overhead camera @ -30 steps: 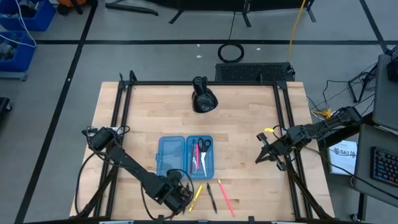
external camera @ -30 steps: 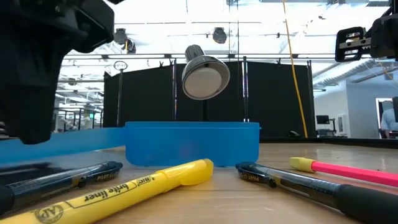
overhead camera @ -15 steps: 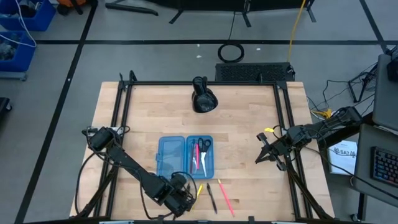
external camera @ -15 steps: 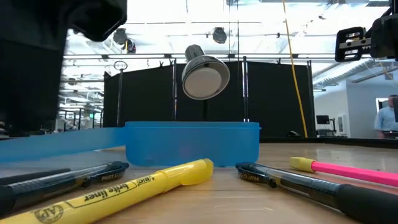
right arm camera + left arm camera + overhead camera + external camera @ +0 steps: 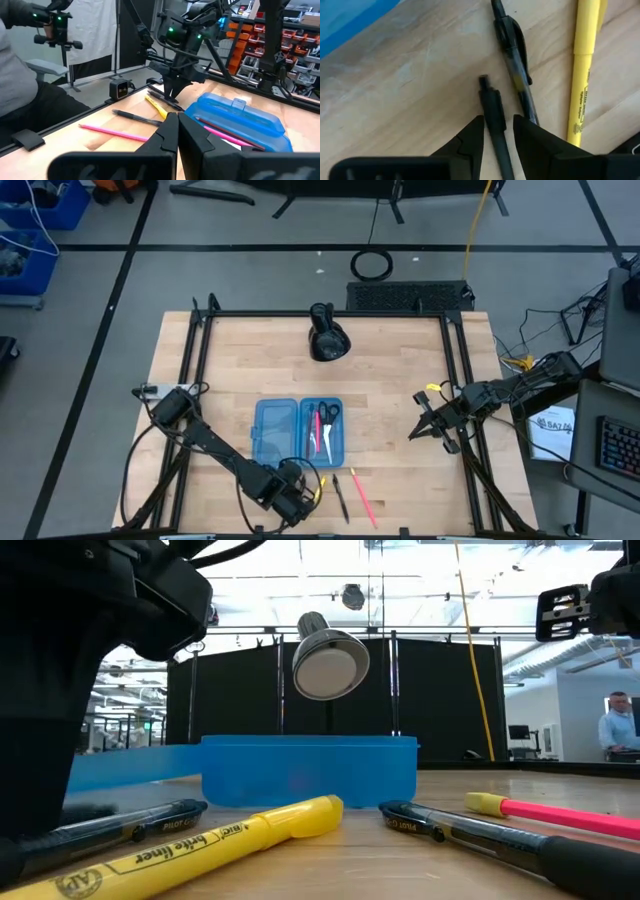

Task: Pick & place school supplies into a supply box
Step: Put the left black pen into the blue supply box

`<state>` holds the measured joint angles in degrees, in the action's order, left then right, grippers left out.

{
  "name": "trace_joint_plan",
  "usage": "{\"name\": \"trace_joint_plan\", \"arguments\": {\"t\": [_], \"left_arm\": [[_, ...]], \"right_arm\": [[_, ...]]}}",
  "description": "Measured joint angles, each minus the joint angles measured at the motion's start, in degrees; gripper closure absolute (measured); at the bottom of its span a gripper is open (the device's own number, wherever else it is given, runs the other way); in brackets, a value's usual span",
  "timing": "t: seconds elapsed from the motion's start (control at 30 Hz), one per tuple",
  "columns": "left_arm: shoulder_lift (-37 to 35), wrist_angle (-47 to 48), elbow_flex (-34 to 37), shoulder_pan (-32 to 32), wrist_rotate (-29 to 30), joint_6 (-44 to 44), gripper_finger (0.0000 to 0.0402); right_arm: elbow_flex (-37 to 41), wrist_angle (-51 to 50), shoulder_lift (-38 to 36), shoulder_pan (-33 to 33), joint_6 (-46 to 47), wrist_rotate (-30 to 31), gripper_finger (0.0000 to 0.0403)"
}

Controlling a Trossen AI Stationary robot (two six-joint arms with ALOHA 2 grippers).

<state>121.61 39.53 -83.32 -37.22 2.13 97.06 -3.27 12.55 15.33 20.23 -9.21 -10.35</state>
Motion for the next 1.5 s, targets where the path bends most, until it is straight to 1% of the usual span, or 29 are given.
{"name": "trace_joint_plan", "arguments": {"t": [0.13, 0.23, 0.53, 0.63, 0.87, 1.1, 1.17, 1.3, 1.5], "left_arm": [[0.2, 4.8, -0.1, 0.0, 0.0, 2.1, 0.0291], [0.2, 6.8, -0.1, 0.0, 0.4, 1.8, 0.0298], [0.2, 7.4, 0.1, 0.2, 0.5, 1.3, 0.0362], [0.2, 6.9, 0.2, 0.2, 0.5, -0.6, 0.0362], [0.2, 6.8, 0.2, 0.1, 3.0, -1.0, 0.0362], [-0.4, 6.9, 0.3, 0.0, 3.5, -2.3, 0.0362], [-1.3, 7.3, 0.4, 0.0, 4.5, -2.3, 0.0362], [-2.5, 8.3, 0.7, -0.1, 8.4, -2.2, 0.0354], [-2.6, 10.4, 0.6, 0.1, 9.1, -1.0, 0.0363]], "right_arm": [[0.0, 0.0, 0.0, 0.0, 0.0, -0.1, 0.0403], [0.0, 0.0, 0.0, 0.0, 0.0, -0.1, 0.0403], [0.0, 0.0, 0.0, 0.0, -0.3, -0.1, 0.0403], [0.0, 0.0, 0.0, 0.0, -0.3, 0.0, 0.0403], [0.0, 0.0, 0.0, 0.0, -0.3, 0.0, 0.0403], [0.0, 0.0, 0.0, 0.0, -0.3, 0.0, 0.0403], [0.0, 0.0, 0.0, 0.0, -0.3, 0.0, 0.0403], [0.0, 0.0, 0.0, 0.0, -0.3, 0.0, 0.0403], [0.0, 0.1, 0.0, 0.0, -0.2, 0.1, 0.0403]]}}
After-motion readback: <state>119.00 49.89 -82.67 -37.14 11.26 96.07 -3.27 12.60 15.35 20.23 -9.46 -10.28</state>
